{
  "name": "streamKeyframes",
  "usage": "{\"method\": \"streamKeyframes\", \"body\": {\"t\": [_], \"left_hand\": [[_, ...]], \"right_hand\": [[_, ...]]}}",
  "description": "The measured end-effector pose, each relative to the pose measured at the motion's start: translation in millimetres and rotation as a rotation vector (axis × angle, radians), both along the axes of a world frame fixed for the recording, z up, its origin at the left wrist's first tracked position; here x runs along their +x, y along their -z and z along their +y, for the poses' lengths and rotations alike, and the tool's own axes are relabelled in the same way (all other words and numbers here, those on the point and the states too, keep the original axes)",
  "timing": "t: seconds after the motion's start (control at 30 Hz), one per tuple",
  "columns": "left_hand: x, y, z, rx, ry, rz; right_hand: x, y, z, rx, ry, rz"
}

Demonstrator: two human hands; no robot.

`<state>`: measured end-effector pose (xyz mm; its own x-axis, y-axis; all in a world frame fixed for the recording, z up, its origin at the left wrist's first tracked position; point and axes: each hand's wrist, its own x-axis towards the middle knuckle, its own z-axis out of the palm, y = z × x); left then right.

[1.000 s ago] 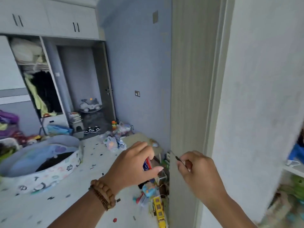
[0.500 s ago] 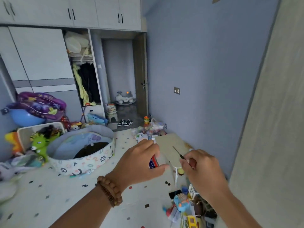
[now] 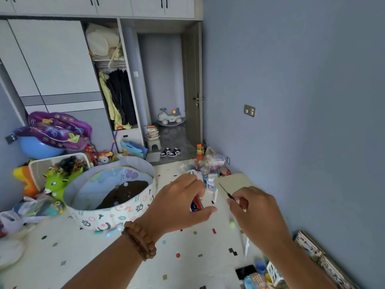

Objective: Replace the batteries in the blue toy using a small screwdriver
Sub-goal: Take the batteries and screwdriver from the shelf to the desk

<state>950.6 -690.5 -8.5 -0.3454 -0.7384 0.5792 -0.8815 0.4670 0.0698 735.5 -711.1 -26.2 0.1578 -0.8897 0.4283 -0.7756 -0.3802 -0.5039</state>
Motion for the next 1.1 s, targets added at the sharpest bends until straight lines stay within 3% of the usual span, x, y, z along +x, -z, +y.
{"method": "streamKeyframes", "body": {"t": [0.27,0.47,0.73,1.1], "left_hand": [[79.1,14.5,-175.1,-0.023,0.115,-0.006],[93.4,11.2,-294.3,-0.044,0.297,0.002],[58.2,33.3,-456.3,-0.076,0.523,0.008],[-33.5,59.6,-667.0,0.026,0.87,-0.042]], "right_hand": [[77.1,14.4,-144.4,0.031,0.141,-0.031],[99.9,14.5,-231.7,0.057,0.26,-0.06],[72.2,53.3,-354.2,0.056,0.487,-0.107],[9.6,88.6,-503.6,0.129,0.84,-0.159]]}}
